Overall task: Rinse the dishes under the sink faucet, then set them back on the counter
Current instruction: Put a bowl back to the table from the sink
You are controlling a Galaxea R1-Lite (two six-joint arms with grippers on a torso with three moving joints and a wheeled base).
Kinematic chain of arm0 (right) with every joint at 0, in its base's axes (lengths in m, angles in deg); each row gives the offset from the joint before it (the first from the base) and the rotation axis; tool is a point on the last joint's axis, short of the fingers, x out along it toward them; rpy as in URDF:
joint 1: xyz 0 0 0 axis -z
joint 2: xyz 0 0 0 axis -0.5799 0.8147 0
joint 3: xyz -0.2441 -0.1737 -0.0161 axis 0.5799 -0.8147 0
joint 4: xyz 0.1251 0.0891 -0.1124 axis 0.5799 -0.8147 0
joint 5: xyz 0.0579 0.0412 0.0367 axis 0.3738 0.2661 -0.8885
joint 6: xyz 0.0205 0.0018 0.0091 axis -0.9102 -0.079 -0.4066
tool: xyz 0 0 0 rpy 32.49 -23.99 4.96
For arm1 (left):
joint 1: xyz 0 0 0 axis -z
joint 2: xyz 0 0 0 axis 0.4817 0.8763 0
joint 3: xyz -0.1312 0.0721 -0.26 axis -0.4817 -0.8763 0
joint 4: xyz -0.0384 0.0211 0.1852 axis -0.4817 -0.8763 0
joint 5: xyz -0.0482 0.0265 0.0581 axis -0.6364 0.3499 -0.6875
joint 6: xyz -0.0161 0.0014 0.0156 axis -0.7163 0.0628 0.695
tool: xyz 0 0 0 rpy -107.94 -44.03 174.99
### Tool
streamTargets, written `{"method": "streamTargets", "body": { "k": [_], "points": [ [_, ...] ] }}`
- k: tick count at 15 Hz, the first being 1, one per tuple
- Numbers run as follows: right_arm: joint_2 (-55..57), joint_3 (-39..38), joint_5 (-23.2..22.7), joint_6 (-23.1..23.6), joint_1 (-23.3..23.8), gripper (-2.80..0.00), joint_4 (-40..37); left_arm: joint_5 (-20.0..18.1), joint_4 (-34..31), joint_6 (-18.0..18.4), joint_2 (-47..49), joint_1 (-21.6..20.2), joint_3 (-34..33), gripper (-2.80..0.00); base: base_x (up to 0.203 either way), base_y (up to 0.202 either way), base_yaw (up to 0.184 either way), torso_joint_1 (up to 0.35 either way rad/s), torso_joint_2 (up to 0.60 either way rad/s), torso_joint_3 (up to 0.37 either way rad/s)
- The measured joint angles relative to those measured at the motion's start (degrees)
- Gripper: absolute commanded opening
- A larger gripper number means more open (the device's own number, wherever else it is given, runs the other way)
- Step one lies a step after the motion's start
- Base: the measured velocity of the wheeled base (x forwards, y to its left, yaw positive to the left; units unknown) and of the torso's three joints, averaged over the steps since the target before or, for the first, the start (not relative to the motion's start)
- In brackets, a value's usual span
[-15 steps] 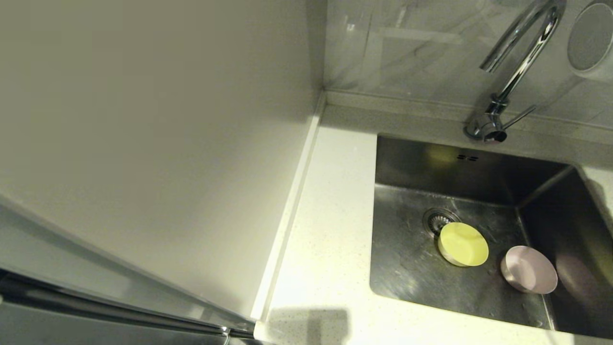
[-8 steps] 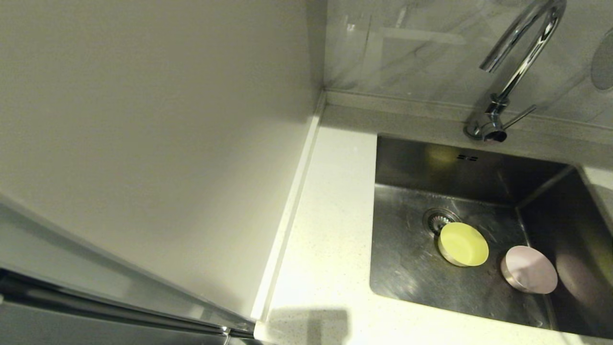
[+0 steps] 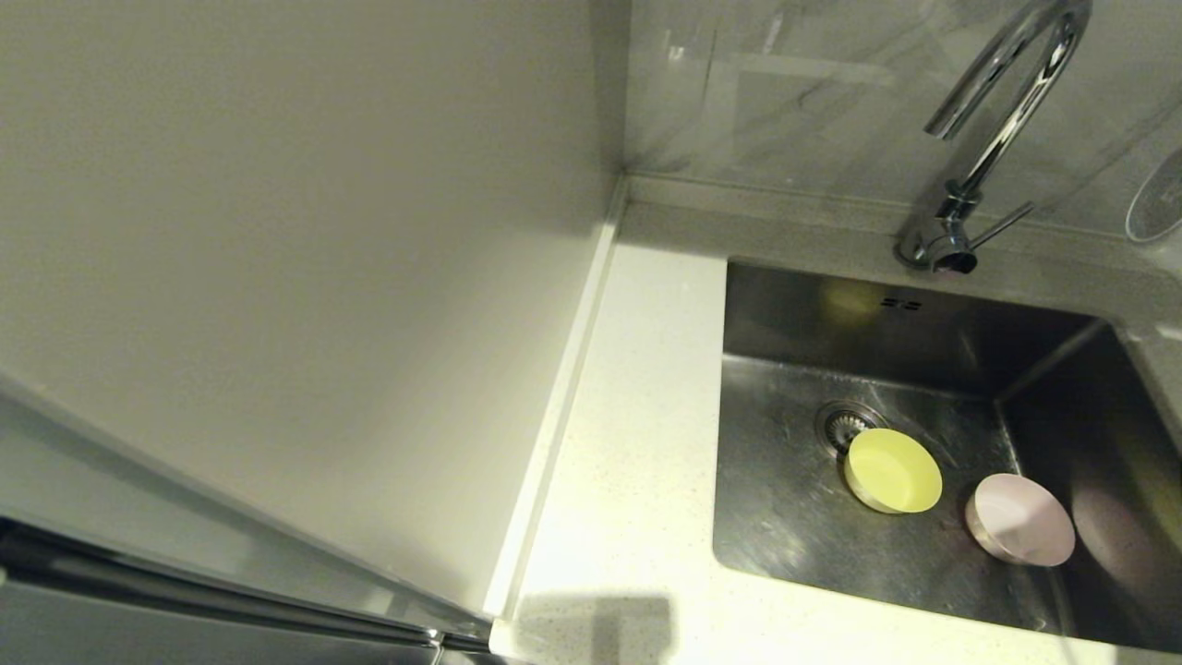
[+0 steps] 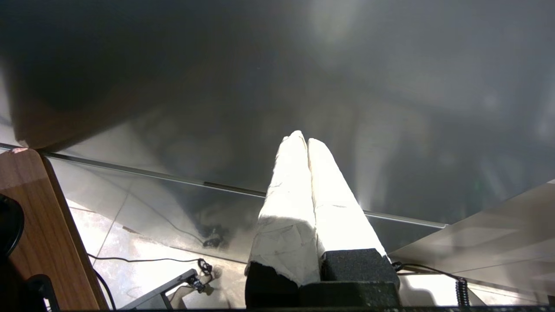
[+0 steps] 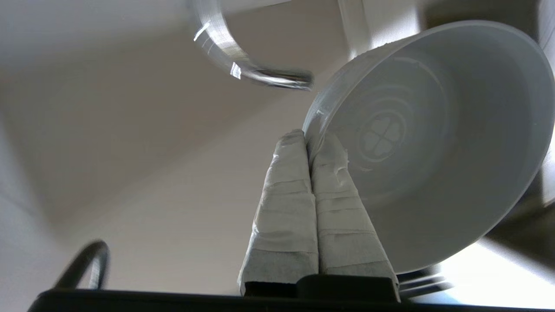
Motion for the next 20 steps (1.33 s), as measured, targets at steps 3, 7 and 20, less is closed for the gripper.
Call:
{"method": "streamTargets", "body": {
  "k": [3, 7, 20],
  "points": [
    [-1.31, -3.01, 0.03, -0.22, 1.35, -2.8, -20.57, 0.02, 0.02, 0.0, 0.0, 0.0, 0.0, -2.8, 0.0, 0.0, 0.0, 0.0, 0.0, 0.0],
    [-4.17, -2.53, -0.02, -0.21, 3.4, -2.8, -26.45, 0.02, 0.0, -0.01, 0.0, 0.0, 0.0, -2.8, 0.0, 0.0, 0.0, 0.0, 0.0, 0.0],
    [-14.77, -15.79, 27.16, 39.85, -4.46, -2.8, -42.4, 0.01, 0.0, -0.02, 0.0, 0.0, 0.0, -2.8, 0.0, 0.0, 0.0, 0.0, 0.0, 0.0]
  ]
}}
